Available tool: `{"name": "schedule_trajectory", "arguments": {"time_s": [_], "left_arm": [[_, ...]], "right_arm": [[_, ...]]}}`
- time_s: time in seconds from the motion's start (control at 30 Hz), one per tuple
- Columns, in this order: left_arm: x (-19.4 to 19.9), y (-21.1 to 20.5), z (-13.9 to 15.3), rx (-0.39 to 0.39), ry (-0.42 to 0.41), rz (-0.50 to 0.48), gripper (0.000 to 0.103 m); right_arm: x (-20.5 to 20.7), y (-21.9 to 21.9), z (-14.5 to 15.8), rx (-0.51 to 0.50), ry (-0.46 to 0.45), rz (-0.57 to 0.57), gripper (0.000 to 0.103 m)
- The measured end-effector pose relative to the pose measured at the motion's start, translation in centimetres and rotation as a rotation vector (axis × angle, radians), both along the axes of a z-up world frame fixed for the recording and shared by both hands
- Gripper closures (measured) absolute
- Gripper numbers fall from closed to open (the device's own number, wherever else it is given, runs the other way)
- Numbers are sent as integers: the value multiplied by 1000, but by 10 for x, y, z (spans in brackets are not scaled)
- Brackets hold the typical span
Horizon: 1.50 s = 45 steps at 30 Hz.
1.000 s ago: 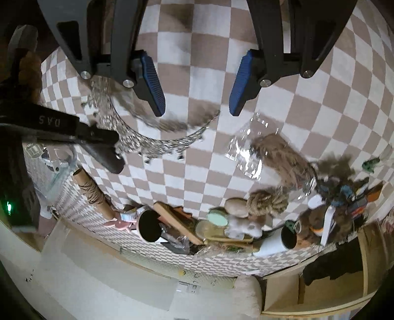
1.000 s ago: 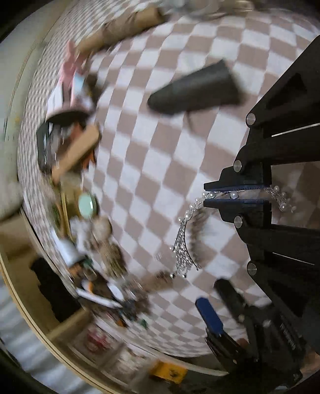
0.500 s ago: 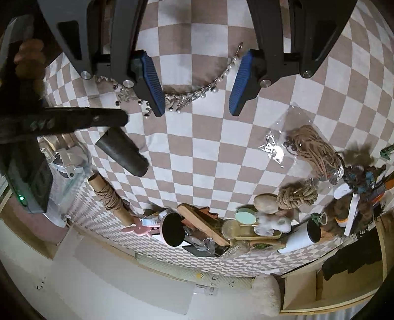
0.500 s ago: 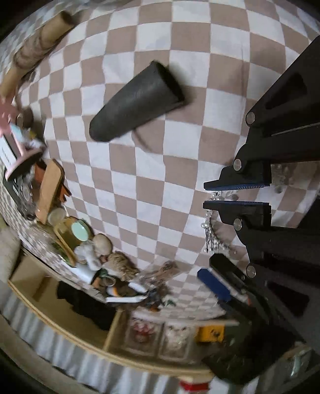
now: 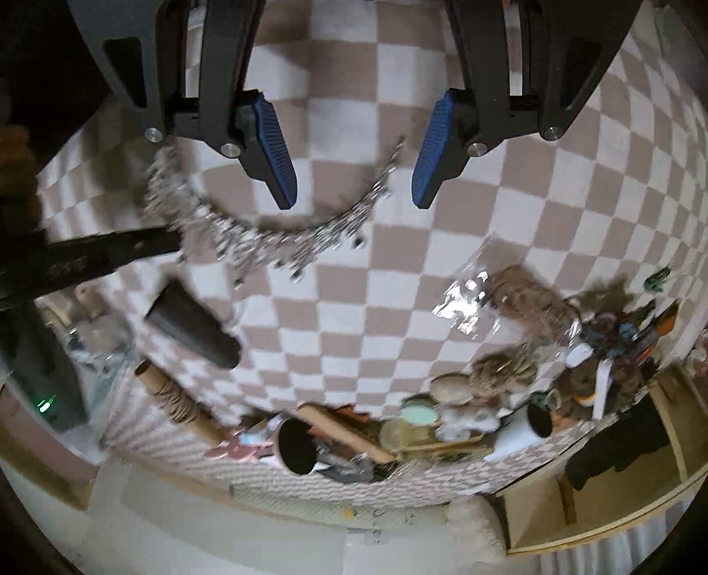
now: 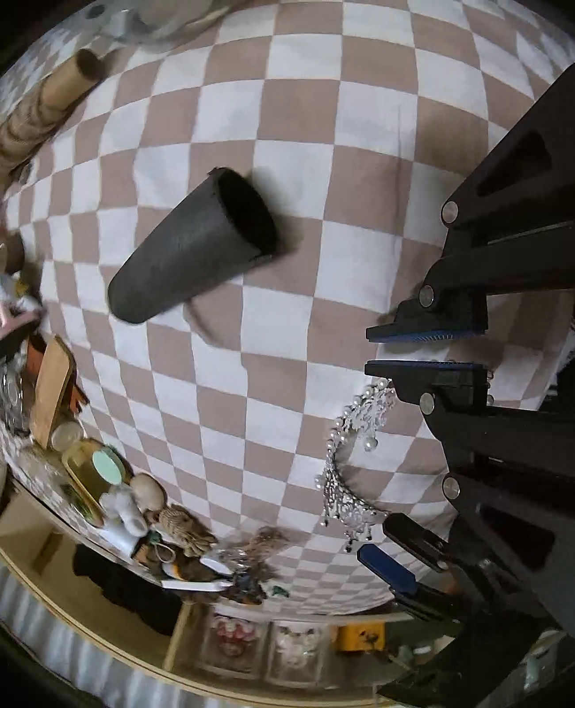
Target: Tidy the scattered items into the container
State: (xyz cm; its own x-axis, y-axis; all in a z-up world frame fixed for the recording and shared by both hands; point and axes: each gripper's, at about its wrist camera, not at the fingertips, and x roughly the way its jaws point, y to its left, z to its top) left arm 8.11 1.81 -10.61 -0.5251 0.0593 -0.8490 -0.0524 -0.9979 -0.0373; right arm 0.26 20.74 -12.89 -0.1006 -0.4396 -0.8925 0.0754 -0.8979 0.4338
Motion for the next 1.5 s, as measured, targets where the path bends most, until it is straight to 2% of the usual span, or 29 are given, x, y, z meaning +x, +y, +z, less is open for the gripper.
{"name": "schedule_trajectory", "arguments": {"time_s": [0.17,0.27,0.47,0.93,1.07,1.1,1.13,1.17,1.3,1.5], "left_arm": [[-10,-13,-18,-3,-85,60,49],[-18,-16,-29,-29,-108,84,49],[-39,-14,-29,-60,-88,101,49],[-99,4,-25,-58,-51,34,49],[-92,0,-22,-56,-50,37,49],[-89,-2,-20,-53,-48,41,45],[-84,-4,-17,-46,-43,48,29],[-78,-6,-13,-35,-34,51,18],[-59,-2,2,27,2,28,17],[-42,39,13,75,43,-94,17]], "right_arm": [[3,-2,-4,30,0,31,95],[3,-8,-5,31,-2,56,95],[7,-23,-7,10,-17,126,95],[10,-48,-10,-37,-29,225,95],[8,-35,-8,-31,-23,190,95],[7,-29,-5,-18,-13,167,95],[5,-22,-2,-4,2,138,95],[2,-15,1,2,17,102,95],[-8,19,15,-25,81,-57,95],[-14,44,28,-57,146,-149,95]]}}
